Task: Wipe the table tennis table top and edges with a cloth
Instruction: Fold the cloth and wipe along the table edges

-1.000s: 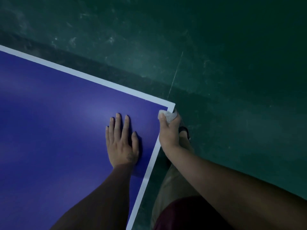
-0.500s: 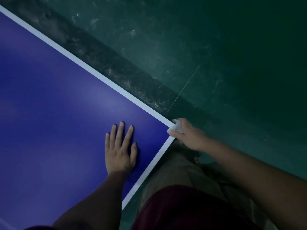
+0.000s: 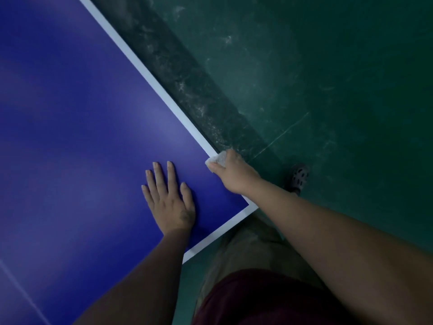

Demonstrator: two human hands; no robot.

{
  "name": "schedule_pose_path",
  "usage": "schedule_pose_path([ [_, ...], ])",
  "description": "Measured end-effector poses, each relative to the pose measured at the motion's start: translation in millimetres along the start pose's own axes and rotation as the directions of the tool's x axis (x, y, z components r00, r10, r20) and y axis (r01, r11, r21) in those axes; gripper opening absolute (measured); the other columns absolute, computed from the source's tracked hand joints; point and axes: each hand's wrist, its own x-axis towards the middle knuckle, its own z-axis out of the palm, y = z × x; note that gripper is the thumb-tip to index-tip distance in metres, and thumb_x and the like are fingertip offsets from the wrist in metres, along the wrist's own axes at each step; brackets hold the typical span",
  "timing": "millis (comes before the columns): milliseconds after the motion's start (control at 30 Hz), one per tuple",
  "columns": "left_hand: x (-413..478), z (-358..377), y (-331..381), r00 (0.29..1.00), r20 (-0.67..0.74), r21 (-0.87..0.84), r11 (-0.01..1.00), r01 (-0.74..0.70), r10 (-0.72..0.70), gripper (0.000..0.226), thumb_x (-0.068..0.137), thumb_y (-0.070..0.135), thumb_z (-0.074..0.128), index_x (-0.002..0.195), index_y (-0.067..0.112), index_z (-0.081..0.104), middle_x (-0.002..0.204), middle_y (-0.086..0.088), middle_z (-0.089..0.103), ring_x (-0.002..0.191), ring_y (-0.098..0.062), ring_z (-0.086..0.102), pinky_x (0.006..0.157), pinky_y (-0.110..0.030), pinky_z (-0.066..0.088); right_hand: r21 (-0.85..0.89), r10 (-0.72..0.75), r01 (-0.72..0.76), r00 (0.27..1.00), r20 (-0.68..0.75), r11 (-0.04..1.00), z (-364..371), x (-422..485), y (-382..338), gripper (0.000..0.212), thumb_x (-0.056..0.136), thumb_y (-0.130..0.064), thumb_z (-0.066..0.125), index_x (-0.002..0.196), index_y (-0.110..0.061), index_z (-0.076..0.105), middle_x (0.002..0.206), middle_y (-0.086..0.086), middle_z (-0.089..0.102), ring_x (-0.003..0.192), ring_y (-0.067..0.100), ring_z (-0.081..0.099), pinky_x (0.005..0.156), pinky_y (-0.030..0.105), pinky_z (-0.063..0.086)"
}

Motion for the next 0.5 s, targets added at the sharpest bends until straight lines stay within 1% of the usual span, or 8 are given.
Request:
schedule_pose_path([
  [67, 10.3, 1.1, 18.0, 0.990, -0.015, -0.035, 0.989, 0.142, -0.142, 0.064, 0.111, 0.039, 0.030, 0.173, 0.027, 0.023, 0.182, -0.004, 0.010, 0.168, -0.029, 0.006, 0.134, -0.058, 0.008, 0.035, -0.010, 0.009, 1.000, 0.027, 0.999, -0.7, 0.2, 1.4, 0.072, 0.106, -0.059, 0.051, 0.156, -0.010, 0.033, 0.158, 0.010, 0.042, 0.134, 0.030, 0.054, 0.103, 0.044, 0.049],
  [167, 40.5, 0.1, 49.9, 0.933, -0.043, -0.094, 0.932, 0.351, -0.356, 0.063, 0.111, 0.042, 0.028, 0.173, 0.029, 0.023, 0.182, -0.003, 0.012, 0.168, -0.029, 0.006, 0.135, -0.058, 0.006, 0.008, -0.028, 0.028, 0.992, 0.125, 1.000, -4.9, -20.1, 28.7, 0.076, 0.109, -0.053, 0.051, 0.167, -0.016, 0.018, 0.168, 0.009, 0.030, 0.141, 0.029, 0.048, 0.109, 0.048, 0.047],
  [233, 62.9, -0.9, 64.3, 0.885, -0.073, -0.117, 0.886, 0.450, -0.459, 0.062, 0.112, 0.045, 0.026, 0.173, 0.031, 0.023, 0.182, -0.002, 0.013, 0.168, -0.029, 0.007, 0.135, -0.058, 0.006, -0.035, -0.013, 0.020, 0.977, 0.212, 0.999, -9.4, -34.3, 50.4, 0.078, 0.110, -0.052, 0.049, 0.169, -0.019, 0.010, 0.169, 0.011, 0.027, 0.142, 0.030, 0.048, 0.110, 0.049, 0.047],
  [300, 73.9, 0.2, 70.2, 0.854, -0.087, -0.111, 0.857, 0.503, -0.513, 0.062, 0.112, 0.048, 0.025, 0.172, 0.032, 0.023, 0.182, -0.001, 0.012, 0.168, -0.027, 0.007, 0.135, -0.057, 0.007, -0.049, 0.019, -0.007, 0.964, 0.264, 0.999, -14.2, -41.2, 61.4, 0.077, 0.110, -0.052, 0.046, 0.169, -0.020, 0.008, 0.170, 0.012, 0.023, 0.143, 0.033, 0.047, 0.112, 0.051, 0.046],
  [333, 75.1, 1.6, 71.4, 0.849, -0.088, -0.103, 0.852, 0.513, -0.522, 0.062, 0.112, 0.048, 0.025, 0.173, 0.033, 0.022, 0.182, 0.000, 0.011, 0.168, -0.026, 0.006, 0.135, -0.056, 0.006, -0.062, 0.029, -0.013, 0.960, 0.277, 0.998, -16.3, -41.2, 62.4, 0.077, 0.110, -0.053, 0.046, 0.168, -0.020, 0.008, 0.171, 0.012, 0.023, 0.142, 0.033, 0.049, 0.109, 0.050, 0.047],
  [400, 73.6, 2.8, 71.6, 0.844, -0.085, -0.090, 0.848, 0.523, -0.530, 0.062, 0.112, 0.048, 0.025, 0.173, 0.034, 0.021, 0.182, 0.001, 0.010, 0.168, -0.025, 0.005, 0.135, -0.055, 0.006, -0.095, 0.036, -0.008, 0.956, 0.291, 0.995, -18.8, -38.0, 53.8, 0.074, 0.110, -0.055, 0.044, 0.166, -0.017, 0.012, 0.167, 0.012, 0.027, 0.128, 0.029, 0.054, 0.094, 0.042, 0.046],
  [467, 72.7, 2.9, 71.6, 0.843, -0.086, -0.083, 0.847, 0.526, -0.531, 0.062, 0.113, 0.048, 0.026, 0.173, 0.034, 0.020, 0.182, 0.002, 0.010, 0.168, -0.024, 0.004, 0.135, -0.054, 0.005, -0.116, 0.012, 0.020, 0.964, 0.267, 0.993, -20.1, -27.4, 35.3, 0.068, 0.110, -0.056, 0.042, 0.160, -0.014, 0.022, 0.158, 0.011, 0.036, 0.109, 0.022, 0.049, 0.082, 0.037, 0.040],
  [500, 73.6, 3.4, 72.0, 0.842, -0.086, -0.085, 0.846, 0.527, -0.533, 0.062, 0.113, 0.047, 0.027, 0.173, 0.034, 0.020, 0.182, 0.002, 0.010, 0.168, -0.024, 0.004, 0.135, -0.054, 0.005, -0.120, -0.008, 0.038, 0.971, 0.239, 0.992, -20.2, -18.2, 23.3, 0.065, 0.110, -0.057, 0.042, 0.156, -0.013, 0.028, 0.152, 0.010, 0.041, 0.105, 0.021, 0.047, 0.078, 0.036, 0.038],
])
